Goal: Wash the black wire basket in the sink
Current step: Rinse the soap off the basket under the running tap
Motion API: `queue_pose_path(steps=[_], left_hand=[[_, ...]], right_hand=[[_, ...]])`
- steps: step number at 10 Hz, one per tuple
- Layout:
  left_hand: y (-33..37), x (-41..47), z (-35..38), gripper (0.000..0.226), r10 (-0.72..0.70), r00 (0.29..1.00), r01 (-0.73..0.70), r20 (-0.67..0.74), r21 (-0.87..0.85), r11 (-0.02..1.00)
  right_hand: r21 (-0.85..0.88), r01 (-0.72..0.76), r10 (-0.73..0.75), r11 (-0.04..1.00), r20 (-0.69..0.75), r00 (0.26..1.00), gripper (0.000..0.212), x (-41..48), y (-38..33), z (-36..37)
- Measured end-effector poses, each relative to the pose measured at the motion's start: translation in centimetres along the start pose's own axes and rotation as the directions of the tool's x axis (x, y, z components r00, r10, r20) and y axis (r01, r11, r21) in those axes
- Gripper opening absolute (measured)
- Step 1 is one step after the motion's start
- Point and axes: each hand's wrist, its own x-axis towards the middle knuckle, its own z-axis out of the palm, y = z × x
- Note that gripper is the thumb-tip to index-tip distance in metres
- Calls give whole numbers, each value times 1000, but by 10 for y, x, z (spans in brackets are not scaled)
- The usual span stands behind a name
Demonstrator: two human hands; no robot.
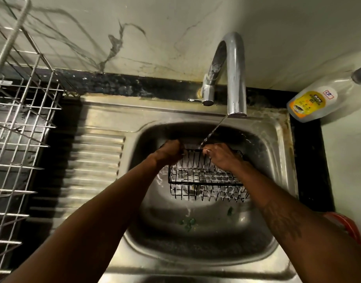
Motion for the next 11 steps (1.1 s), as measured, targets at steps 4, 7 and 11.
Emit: queue_pose_path(steps=[4, 7, 11], left_hand=[[57, 22, 8, 28, 173, 985, -171, -13, 83, 982], [30, 23, -1, 28, 103, 993, -111, 52, 183, 977], [3, 25, -16, 30, 219, 969, -246, 114, 383, 891]], right_hand=[[-33, -33, 31, 999, -55, 998, 37, -4, 19, -5], [-38, -28, 26, 999, -52, 998, 17, -8, 23, -1], [-84, -20, 11, 996, -103, 995, 25, -9, 32, 5]])
